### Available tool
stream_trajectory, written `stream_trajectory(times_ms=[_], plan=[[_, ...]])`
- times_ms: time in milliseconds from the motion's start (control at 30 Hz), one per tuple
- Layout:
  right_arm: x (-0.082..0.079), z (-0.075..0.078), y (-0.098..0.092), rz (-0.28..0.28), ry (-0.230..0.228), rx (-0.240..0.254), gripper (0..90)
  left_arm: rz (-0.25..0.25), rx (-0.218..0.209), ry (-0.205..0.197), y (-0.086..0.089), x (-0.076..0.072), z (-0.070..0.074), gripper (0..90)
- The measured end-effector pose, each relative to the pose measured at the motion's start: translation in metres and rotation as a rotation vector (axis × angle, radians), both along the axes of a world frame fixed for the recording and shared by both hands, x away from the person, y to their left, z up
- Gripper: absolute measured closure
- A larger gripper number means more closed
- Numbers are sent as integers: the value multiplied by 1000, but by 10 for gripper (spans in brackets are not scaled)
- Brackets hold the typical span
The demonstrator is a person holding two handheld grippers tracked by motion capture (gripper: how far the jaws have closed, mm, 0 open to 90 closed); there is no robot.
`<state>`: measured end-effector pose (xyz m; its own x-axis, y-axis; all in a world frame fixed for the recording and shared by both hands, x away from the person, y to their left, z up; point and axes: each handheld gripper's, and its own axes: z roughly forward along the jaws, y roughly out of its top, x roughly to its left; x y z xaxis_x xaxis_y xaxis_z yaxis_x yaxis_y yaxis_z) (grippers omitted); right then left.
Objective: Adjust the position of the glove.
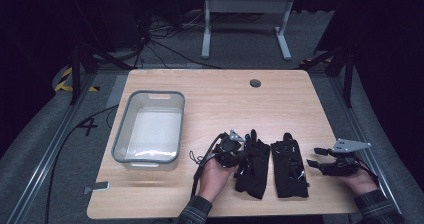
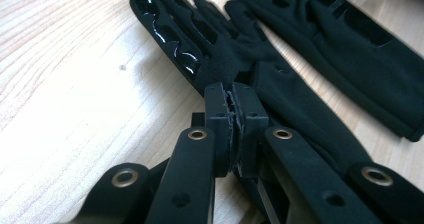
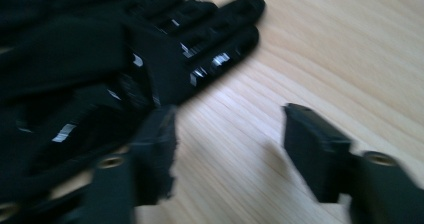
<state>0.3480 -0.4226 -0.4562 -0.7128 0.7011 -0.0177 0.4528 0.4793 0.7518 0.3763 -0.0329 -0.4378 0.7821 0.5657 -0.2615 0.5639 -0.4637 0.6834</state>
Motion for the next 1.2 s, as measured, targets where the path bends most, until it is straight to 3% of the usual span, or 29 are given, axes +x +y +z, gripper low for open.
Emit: stream_trajectory(times_ms=[100, 200, 367, 467, 667, 933, 1200], plan=[[-3, 5, 3, 52, 21, 24, 758, 6, -31, 8, 2, 0, 2, 872], [-4, 5, 9, 108, 29, 24, 877, 4, -50, 14, 5, 1, 4, 871], [-2, 6, 21, 167, 44, 29, 896, 12, -85, 19, 8, 3, 7, 871], [-1, 2, 30, 199, 71, -1, 898, 20, -106, 25, 11, 3, 9, 871], [0, 1, 47, 242, 70, -18, 898, 24, -112, 36, 15, 5, 12, 872], [1, 1, 53, 238, 66, -25, 898, 26, -94, 71, 15, 5, 11, 871], [1, 1, 56, 235, 61, -29, 898, 1, -126, 78, 10, 2, 13, 871]])
